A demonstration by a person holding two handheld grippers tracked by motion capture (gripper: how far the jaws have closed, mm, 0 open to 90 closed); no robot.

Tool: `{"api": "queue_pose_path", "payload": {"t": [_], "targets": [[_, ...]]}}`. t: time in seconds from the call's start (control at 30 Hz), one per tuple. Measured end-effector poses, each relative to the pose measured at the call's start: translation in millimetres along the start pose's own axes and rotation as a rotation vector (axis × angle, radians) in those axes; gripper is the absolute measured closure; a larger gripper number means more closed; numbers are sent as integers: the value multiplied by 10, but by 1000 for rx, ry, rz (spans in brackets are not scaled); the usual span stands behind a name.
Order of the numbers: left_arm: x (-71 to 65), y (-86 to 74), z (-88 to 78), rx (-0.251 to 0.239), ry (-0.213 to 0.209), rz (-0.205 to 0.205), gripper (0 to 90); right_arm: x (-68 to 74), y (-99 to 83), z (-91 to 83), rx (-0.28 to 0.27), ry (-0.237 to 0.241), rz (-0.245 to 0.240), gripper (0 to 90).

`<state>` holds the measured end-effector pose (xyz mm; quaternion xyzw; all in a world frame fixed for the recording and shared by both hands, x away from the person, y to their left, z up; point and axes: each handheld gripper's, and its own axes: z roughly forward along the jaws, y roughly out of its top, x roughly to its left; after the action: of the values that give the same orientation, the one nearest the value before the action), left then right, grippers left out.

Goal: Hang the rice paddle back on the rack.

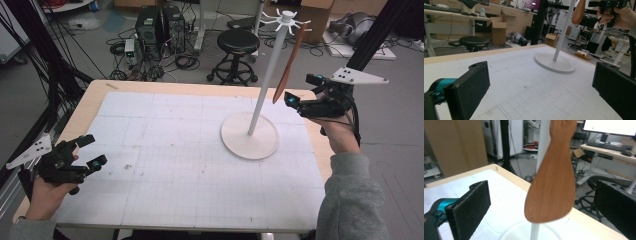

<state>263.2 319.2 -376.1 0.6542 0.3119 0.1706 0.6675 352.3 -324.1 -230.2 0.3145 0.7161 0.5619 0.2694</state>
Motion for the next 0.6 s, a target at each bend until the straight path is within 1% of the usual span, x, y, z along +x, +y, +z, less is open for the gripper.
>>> {"api": "queue_pose_path", "payload": {"t": [0.23, 0.3, 0.4, 0.6], "targets": [[14, 29, 40, -17, -2, -1, 18, 102, -241, -73, 3, 12, 24, 0], [20, 28, 55, -10, 0, 6, 18, 130, -315, -102, -6, 16, 31, 0], [21, 6, 99, 15, 0, 17, 18, 169, -434, -148, -15, 18, 48, 0], [19, -5, 161, 17, -17, 18, 18, 212, -653, -206, -21, 23, 81, 0]]}}
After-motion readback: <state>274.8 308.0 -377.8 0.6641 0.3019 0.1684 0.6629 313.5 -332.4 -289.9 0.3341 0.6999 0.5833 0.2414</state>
